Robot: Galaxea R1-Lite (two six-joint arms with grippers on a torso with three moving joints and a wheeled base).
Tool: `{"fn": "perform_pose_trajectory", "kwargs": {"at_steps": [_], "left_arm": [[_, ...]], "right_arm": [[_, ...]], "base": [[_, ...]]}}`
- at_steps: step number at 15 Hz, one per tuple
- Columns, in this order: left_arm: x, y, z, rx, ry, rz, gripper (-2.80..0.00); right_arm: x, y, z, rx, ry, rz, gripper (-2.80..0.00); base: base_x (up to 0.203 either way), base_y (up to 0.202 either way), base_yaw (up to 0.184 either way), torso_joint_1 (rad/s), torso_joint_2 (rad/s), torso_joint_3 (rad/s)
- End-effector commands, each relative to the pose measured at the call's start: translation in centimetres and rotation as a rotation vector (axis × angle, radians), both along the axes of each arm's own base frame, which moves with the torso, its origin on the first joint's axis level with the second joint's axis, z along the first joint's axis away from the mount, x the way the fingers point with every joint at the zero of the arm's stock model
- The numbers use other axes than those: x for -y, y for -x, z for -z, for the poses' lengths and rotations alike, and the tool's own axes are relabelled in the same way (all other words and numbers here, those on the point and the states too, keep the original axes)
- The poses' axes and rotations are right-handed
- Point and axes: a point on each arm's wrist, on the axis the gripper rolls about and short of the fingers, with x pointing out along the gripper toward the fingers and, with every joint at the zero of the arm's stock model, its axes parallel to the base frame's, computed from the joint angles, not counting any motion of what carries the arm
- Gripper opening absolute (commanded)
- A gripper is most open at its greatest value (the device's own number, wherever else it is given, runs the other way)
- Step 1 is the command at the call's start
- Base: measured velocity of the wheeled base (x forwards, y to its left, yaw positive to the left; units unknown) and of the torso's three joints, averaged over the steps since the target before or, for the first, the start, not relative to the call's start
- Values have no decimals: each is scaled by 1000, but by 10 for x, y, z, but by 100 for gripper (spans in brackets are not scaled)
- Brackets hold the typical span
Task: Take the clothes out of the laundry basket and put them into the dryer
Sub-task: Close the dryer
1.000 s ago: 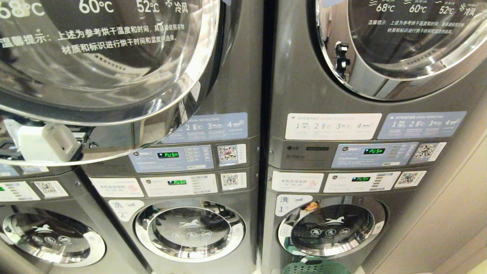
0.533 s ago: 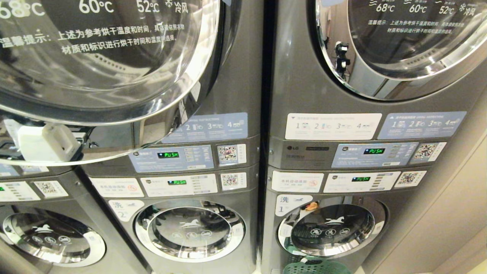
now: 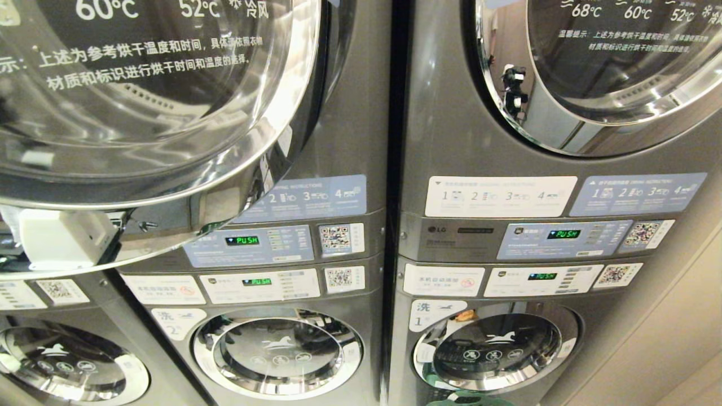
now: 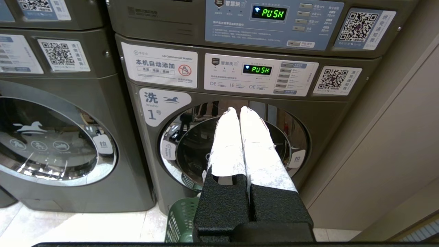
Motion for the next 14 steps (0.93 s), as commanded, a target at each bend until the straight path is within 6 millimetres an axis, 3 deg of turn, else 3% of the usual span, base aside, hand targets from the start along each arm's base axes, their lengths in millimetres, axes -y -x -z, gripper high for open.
{"fn": "perform_pose_trajectory", "kwargs": {"at_steps": [1, 7, 8, 11, 14], "left_arm": [[0, -2, 9, -31, 2, 0, -280], [0, -2, 6, -17, -75, 0, -280], [0, 0, -5, 69, -100, -5, -280], [2, 26, -75, 365, -147, 50, -280], [5, 55, -147, 528, -201, 172, -280]], "right_arm": [[0, -1, 2, -7, 0, -2, -280], [0, -1, 2, -7, -1, -2, -280], [0, -1, 2, -7, -4, -2, -280], [0, 0, 1, -7, -8, -2, -280], [0, 0, 1, -8, -8, -2, -280]], "base": [[0, 0, 0, 0, 0, 0], [0, 0, 0, 0, 0, 0], [0, 0, 0, 0, 0, 0], [0, 0, 0, 0, 0, 0], [0, 0, 0, 0, 0, 0]]}}
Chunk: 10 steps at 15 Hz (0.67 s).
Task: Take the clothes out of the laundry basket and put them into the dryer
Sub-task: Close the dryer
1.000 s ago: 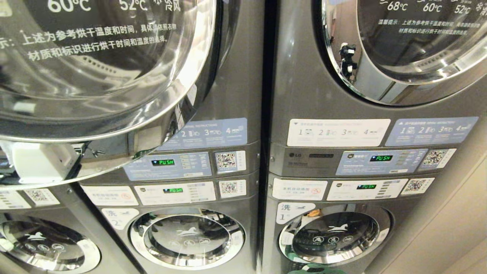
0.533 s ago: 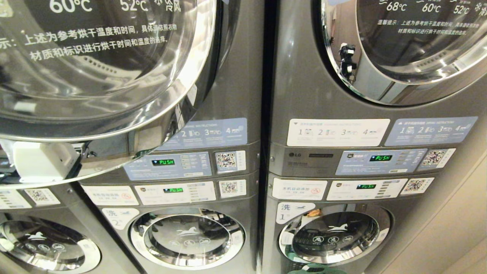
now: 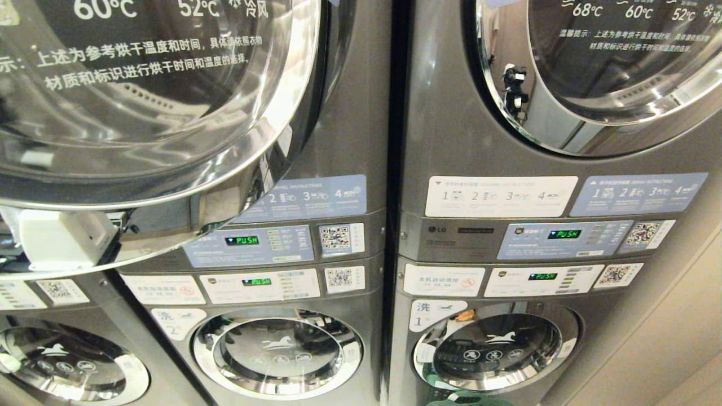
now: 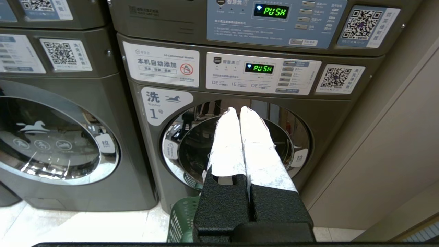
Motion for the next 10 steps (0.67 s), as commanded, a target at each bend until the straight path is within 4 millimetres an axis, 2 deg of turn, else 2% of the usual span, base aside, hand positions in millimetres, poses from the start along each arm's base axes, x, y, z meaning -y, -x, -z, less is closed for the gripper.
{"fn": "perform_pose_trajectory", "kwargs": {"at_steps": [1, 3, 5, 7, 10], "left_arm": [[2, 7, -32, 36, -37, 62, -280], [4, 13, -42, 28, -84, 155, -280], [4, 4, -60, -3, -76, 177, -280], [4, -17, -98, -30, -66, 173, -280], [3, -62, -152, -35, -30, 106, -280]], "right_arm": [[0, 0, 1, -4, 0, -1, -280], [0, 0, 1, -5, 0, -1, -280], [0, 0, 1, -5, 0, -1, -280], [0, 0, 1, -4, 0, -1, -280], [0, 0, 1, -4, 0, -1, -280]], "base": [[0, 0, 0, 0, 0, 0], [0, 0, 0, 0, 0, 0], [0, 0, 0, 0, 0, 0], [0, 0, 0, 0, 0, 0], [0, 0, 0, 0, 0, 0]]}}
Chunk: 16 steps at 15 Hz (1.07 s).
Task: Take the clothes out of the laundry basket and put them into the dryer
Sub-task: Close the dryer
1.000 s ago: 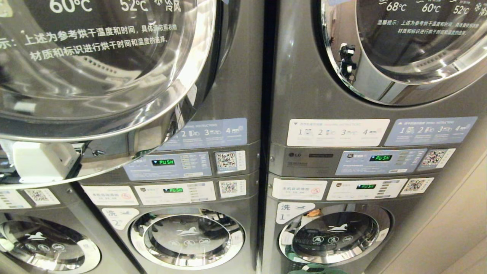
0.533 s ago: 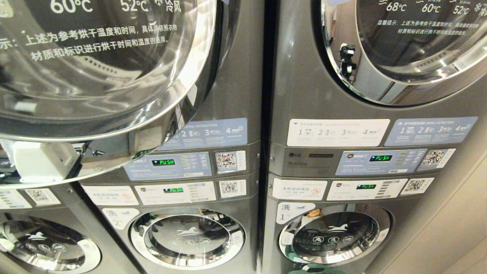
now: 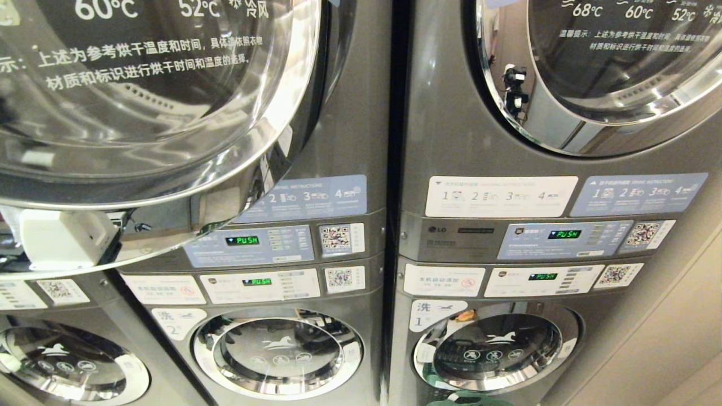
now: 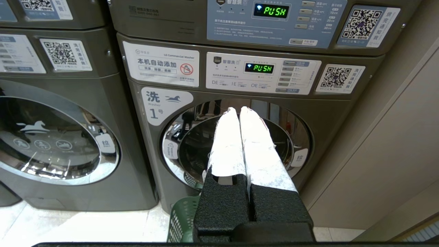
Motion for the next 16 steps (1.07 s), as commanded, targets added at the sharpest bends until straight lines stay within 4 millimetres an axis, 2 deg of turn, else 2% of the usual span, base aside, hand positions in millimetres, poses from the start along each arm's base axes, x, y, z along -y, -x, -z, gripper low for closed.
{"fn": "perform_pose_trajectory", "kwargs": {"at_steps": [1, 3, 8, 12, 16], "left_arm": [[-1, -51, -25, -79, 22, -33, -280], [-3, -62, -43, -38, 63, -99, -280], [-9, -80, -43, -75, 155, -358, -280], [-13, -120, -39, -165, 226, -482, -280], [-20, -170, -35, -203, 307, -563, -280]], "right_arm": [[0, 0, 1, -3, 1, -1, -280], [0, 0, 1, -3, 1, -1, -280], [0, 0, 1, -3, -1, -1, -280], [0, 0, 1, -3, -3, -1, -280], [0, 0, 1, -1, -27, 0, -280]], "base": [[0, 0, 0, 0, 0, 0], [0, 0, 0, 0, 0, 0], [0, 0, 0, 0, 0, 0], [0, 0, 0, 0, 0, 0], [0, 0, 0, 0, 0, 0]]}}
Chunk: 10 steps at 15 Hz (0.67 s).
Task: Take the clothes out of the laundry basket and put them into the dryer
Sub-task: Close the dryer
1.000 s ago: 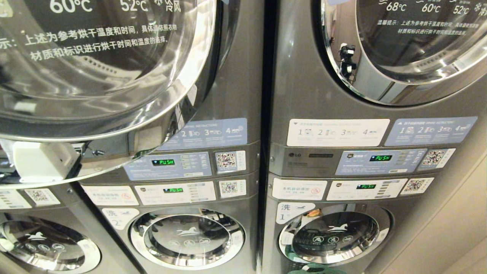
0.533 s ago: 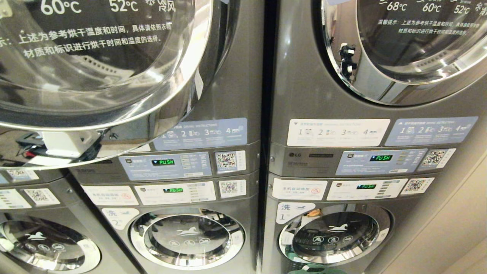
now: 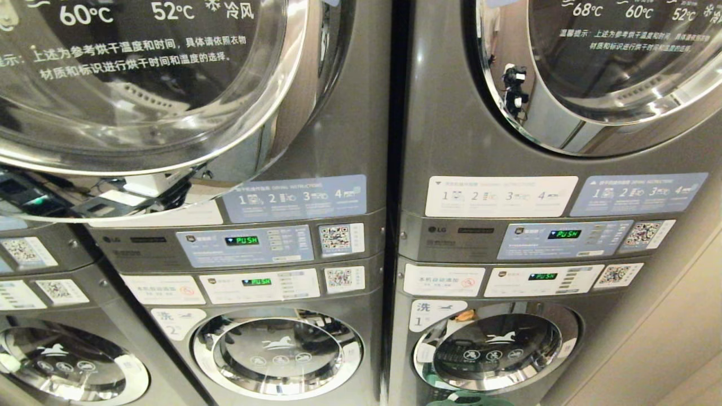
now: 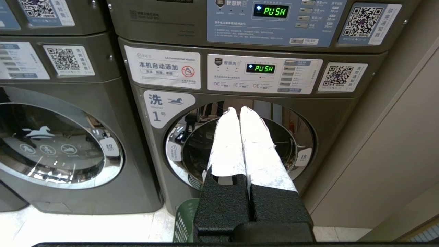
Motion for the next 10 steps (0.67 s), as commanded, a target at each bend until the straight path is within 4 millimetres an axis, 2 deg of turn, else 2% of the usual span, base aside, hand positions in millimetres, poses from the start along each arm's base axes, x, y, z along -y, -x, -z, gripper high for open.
{"fn": "perform_pose_trajectory", "kwargs": {"at_steps": [1, 5, 10], "left_arm": [[-8, -35, 6, -51, 17, -44, -280], [-26, -78, 4, -37, 51, -102, -280], [-46, -132, -1, -15, 9, -59, -280]], "right_arm": [[0, 0, 1, -5, 1, -1, -280], [0, 0, 1, -5, 1, -1, -280], [0, 0, 1, -5, 2, -1, -280]], "base": [[0, 0, 0, 0, 0, 0], [0, 0, 0, 0, 0, 0], [0, 0, 0, 0, 0, 0]]}}
